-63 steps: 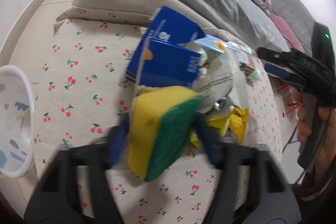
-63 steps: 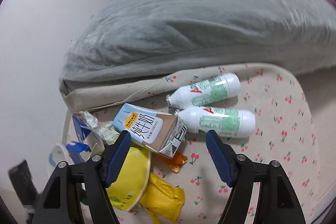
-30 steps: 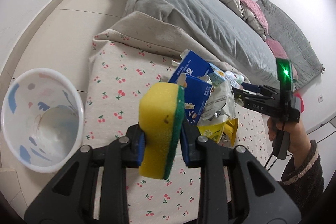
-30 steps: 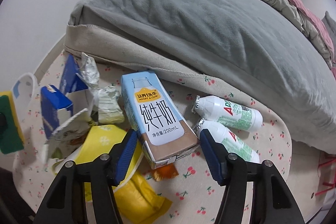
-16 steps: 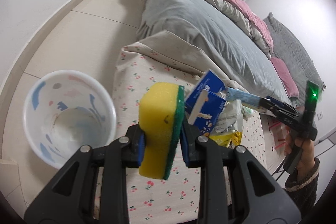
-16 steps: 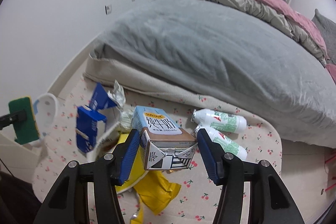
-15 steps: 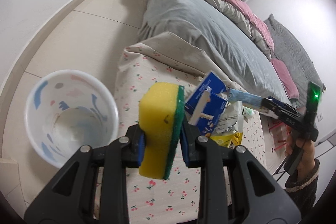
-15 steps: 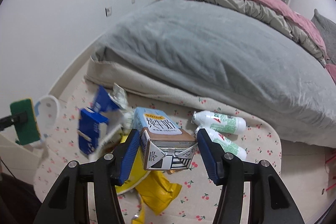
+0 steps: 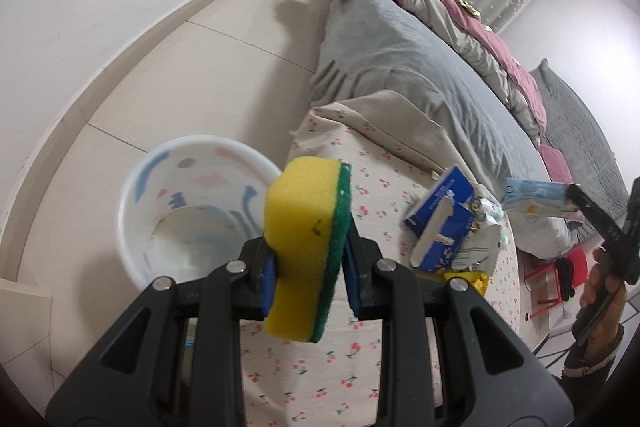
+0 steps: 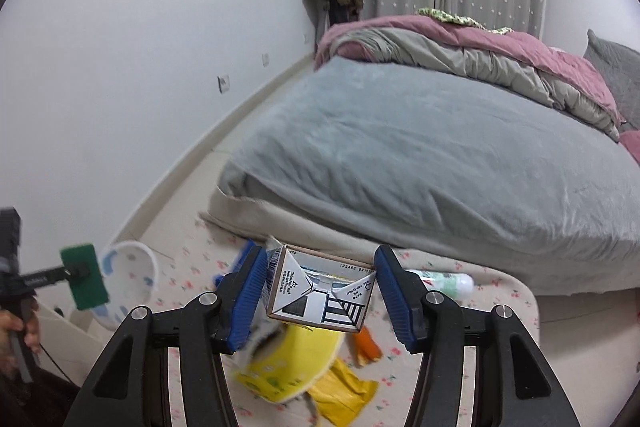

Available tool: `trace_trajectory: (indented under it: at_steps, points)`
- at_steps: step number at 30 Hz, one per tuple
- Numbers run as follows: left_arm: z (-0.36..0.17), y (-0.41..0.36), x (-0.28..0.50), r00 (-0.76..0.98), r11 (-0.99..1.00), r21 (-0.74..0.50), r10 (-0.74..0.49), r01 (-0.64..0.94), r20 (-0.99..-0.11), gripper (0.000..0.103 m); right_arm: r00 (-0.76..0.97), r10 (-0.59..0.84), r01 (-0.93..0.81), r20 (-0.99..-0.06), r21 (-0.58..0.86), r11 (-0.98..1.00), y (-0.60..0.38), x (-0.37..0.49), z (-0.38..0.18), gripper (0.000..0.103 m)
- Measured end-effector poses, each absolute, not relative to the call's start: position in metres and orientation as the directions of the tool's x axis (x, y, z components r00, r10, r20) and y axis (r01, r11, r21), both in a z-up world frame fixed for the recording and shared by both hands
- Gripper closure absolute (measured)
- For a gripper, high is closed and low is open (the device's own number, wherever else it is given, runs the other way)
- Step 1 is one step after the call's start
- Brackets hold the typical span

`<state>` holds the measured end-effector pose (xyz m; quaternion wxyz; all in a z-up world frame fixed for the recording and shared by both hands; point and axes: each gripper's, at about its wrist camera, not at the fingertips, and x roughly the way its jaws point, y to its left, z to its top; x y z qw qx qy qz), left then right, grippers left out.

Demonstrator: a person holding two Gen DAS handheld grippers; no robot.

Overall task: Collect trash
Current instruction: 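Carry the sponge to the wastebasket and open the left tool while the right tool lifts the carton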

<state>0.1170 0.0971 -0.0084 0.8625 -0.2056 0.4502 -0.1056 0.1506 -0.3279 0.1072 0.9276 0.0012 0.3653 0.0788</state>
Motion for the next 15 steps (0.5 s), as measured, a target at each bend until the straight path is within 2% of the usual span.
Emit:
trace_trajectory:
  at_steps: [6,15]
  points:
    - [-0.021,0.118,0.119,0.576,0.909,-0.415,-0.316,-0.044,-0.754,0.073,0.712,0.239,-0.243,-0.66,0.088,0.966,-0.287,0.149,0.115,0.046]
    - [-0.054,0.132,0.135,0.536,0.914,-0.395,-0.289,-0.093,-0.793,0.072,0.621,0.345,-0.406,-0.703,0.088,0.91,-0.198,0.156,0.09,0.046]
